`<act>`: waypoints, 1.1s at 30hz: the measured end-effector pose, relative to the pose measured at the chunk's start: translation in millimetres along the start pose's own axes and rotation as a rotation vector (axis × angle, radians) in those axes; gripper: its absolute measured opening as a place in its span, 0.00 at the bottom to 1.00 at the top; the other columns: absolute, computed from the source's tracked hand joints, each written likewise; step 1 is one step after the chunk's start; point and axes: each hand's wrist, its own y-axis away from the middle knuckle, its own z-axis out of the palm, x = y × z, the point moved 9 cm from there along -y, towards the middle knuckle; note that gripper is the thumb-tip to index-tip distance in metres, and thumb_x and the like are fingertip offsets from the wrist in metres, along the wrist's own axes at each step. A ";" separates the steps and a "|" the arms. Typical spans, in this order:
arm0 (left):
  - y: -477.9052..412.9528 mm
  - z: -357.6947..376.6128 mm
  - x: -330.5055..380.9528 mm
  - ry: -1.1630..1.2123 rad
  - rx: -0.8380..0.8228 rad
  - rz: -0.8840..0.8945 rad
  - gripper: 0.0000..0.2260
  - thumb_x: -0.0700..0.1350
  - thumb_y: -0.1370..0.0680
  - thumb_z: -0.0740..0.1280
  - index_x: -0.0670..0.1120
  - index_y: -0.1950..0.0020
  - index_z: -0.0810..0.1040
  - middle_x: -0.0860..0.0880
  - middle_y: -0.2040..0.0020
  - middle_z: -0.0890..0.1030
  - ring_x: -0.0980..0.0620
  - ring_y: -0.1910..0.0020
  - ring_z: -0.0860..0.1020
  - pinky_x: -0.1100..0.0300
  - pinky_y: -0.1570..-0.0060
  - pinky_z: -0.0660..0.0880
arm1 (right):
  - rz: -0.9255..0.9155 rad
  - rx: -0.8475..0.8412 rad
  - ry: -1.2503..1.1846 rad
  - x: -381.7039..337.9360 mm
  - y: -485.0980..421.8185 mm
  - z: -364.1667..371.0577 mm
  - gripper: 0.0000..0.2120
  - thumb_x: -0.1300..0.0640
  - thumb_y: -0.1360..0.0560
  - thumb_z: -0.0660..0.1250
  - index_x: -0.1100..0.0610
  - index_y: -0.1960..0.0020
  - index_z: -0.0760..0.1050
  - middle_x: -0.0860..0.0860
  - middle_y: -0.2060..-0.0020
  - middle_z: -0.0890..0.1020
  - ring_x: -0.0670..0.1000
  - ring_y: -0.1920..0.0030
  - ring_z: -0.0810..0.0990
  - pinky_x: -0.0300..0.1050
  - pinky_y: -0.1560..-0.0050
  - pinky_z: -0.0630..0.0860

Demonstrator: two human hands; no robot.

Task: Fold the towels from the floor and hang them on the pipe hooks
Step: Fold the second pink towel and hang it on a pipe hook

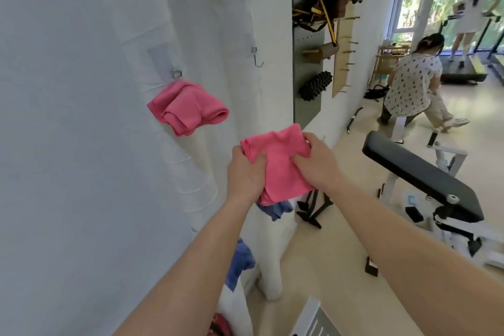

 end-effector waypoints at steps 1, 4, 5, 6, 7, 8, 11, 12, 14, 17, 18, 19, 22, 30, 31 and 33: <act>-14.3 4.7 6.1 0.010 0.004 0.018 0.11 0.48 0.22 0.65 0.45 0.43 0.72 0.51 0.53 0.77 0.50 0.55 0.77 0.58 0.58 0.69 | 0.000 0.022 -0.002 1.7 -18.5 -1.4 0.19 0.59 0.24 0.65 0.57 0.33 0.71 0.49 0.50 0.77 0.52 0.51 0.76 0.41 0.52 0.67; -53.0 14.9 27.5 0.022 0.047 0.067 0.11 0.46 0.22 0.65 0.45 0.42 0.72 0.50 0.52 0.78 0.50 0.55 0.77 0.58 0.56 0.70 | 0.018 0.063 -0.071 7.9 -72.3 -4.6 0.21 0.58 0.25 0.68 0.57 0.33 0.71 0.50 0.47 0.79 0.51 0.49 0.77 0.42 0.51 0.69; -65.8 19.0 35.2 0.034 0.063 0.082 0.11 0.46 0.22 0.65 0.45 0.41 0.72 0.50 0.51 0.78 0.50 0.54 0.77 0.58 0.55 0.70 | 0.002 0.072 -0.095 6.4 -92.0 -6.5 0.21 0.57 0.25 0.68 0.57 0.34 0.70 0.51 0.47 0.79 0.51 0.49 0.77 0.43 0.51 0.70; -77.6 23.5 43.7 0.048 0.078 0.095 0.12 0.45 0.22 0.65 0.45 0.39 0.72 0.50 0.50 0.78 0.49 0.53 0.77 0.58 0.54 0.70 | -0.023 0.082 -0.105 3.3 -111.3 -9.9 0.20 0.58 0.25 0.69 0.57 0.35 0.70 0.51 0.48 0.79 0.51 0.50 0.77 0.43 0.53 0.71; -89.5 27.4 51.8 0.057 0.095 0.098 0.13 0.45 0.21 0.65 0.45 0.38 0.71 0.50 0.50 0.78 0.50 0.53 0.76 0.59 0.53 0.70 | -0.050 0.091 -0.112 -1.1 -130.3 -14.3 0.19 0.58 0.25 0.69 0.56 0.36 0.69 0.50 0.50 0.79 0.51 0.51 0.77 0.42 0.54 0.71; -102.5 32.0 60.5 0.067 0.112 0.101 0.13 0.44 0.21 0.64 0.45 0.37 0.71 0.51 0.49 0.78 0.50 0.53 0.76 0.59 0.53 0.70 | -0.079 0.097 -0.125 -6.0 -150.4 -18.9 0.18 0.59 0.25 0.68 0.56 0.37 0.69 0.50 0.52 0.79 0.52 0.52 0.78 0.42 0.56 0.70; -144.5 41.4 83.2 0.111 0.192 0.096 0.11 0.44 0.20 0.64 0.47 0.38 0.72 0.51 0.51 0.78 0.50 0.52 0.77 0.59 0.52 0.70 | -0.136 0.071 -0.180 -18.5 -211.9 -27.1 0.16 0.58 0.25 0.69 0.55 0.39 0.70 0.46 0.56 0.77 0.51 0.54 0.78 0.42 0.58 0.71; -158.9 41.9 89.3 0.128 0.232 0.086 0.09 0.45 0.20 0.64 0.47 0.40 0.73 0.52 0.53 0.78 0.50 0.52 0.77 0.58 0.52 0.72 | -0.148 0.053 -0.196 -21.8 -232.4 -27.8 0.15 0.57 0.25 0.69 0.54 0.40 0.71 0.45 0.57 0.77 0.50 0.54 0.78 0.42 0.58 0.72; -187.6 40.6 99.9 0.154 0.316 0.069 0.04 0.46 0.20 0.64 0.49 0.45 0.74 0.54 0.56 0.77 0.49 0.52 0.78 0.56 0.50 0.74 | -0.182 0.016 -0.229 -29.6 -270.9 -26.7 0.14 0.56 0.26 0.70 0.53 0.41 0.73 0.43 0.58 0.77 0.50 0.54 0.78 0.44 0.55 0.72; -225.3 34.8 117.1 0.162 0.415 0.070 0.04 0.47 0.20 0.63 0.48 0.50 0.75 0.55 0.59 0.76 0.54 0.58 0.76 0.58 0.53 0.72 | -0.221 -0.006 -0.285 -42.7 -320.0 -21.5 0.15 0.55 0.26 0.71 0.55 0.41 0.74 0.44 0.56 0.78 0.49 0.54 0.77 0.44 0.54 0.72; -235.7 32.9 122.4 0.146 0.441 0.074 0.05 0.48 0.20 0.63 0.48 0.52 0.75 0.54 0.60 0.76 0.55 0.61 0.75 0.59 0.55 0.71 | -0.227 -0.011 -0.302 -45.4 -334.4 -18.9 0.15 0.55 0.26 0.71 0.55 0.41 0.75 0.45 0.55 0.78 0.49 0.54 0.77 0.43 0.53 0.72; -246.0 31.3 126.3 0.120 0.462 0.073 0.06 0.48 0.20 0.64 0.47 0.54 0.76 0.53 0.61 0.76 0.54 0.62 0.75 0.58 0.57 0.71 | -0.234 -0.017 -0.310 -47.2 -347.4 -16.2 0.15 0.55 0.26 0.70 0.56 0.40 0.75 0.46 0.53 0.79 0.49 0.53 0.77 0.43 0.52 0.72; -271.1 26.8 130.3 0.058 0.505 0.059 0.08 0.48 0.23 0.66 0.47 0.61 0.76 0.50 0.64 0.78 0.50 0.63 0.77 0.51 0.56 0.79 | -0.261 -0.052 -0.302 -47.5 -381.0 -4.9 0.15 0.54 0.26 0.70 0.57 0.41 0.78 0.47 0.50 0.81 0.49 0.50 0.78 0.42 0.48 0.73; -303.8 29.2 59.9 0.057 0.451 -0.143 0.04 0.43 0.27 0.70 0.46 0.62 0.80 0.43 0.62 0.84 0.46 0.66 0.83 0.53 0.64 0.82 | -0.214 -0.311 -0.320 -18.6 -418.5 47.8 0.10 0.60 0.32 0.74 0.52 0.54 0.76 0.51 0.60 0.84 0.53 0.60 0.81 0.47 0.58 0.77; -303.3 35.5 47.9 0.091 0.403 -0.167 0.05 0.43 0.25 0.70 0.45 0.61 0.80 0.43 0.61 0.83 0.47 0.67 0.83 0.56 0.66 0.80 | -0.235 -0.320 -0.356 -15.2 -415.4 50.6 0.13 0.61 0.31 0.74 0.53 0.50 0.75 0.51 0.59 0.84 0.52 0.60 0.81 0.45 0.60 0.76; -302.7 43.6 33.3 0.157 0.341 -0.195 0.04 0.44 0.23 0.70 0.44 0.55 0.80 0.43 0.59 0.83 0.49 0.67 0.82 0.58 0.67 0.79 | -0.368 -0.278 -0.386 -17.7 -409.3 46.3 0.15 0.62 0.29 0.73 0.54 0.45 0.73 0.49 0.55 0.83 0.48 0.58 0.81 0.43 0.59 0.75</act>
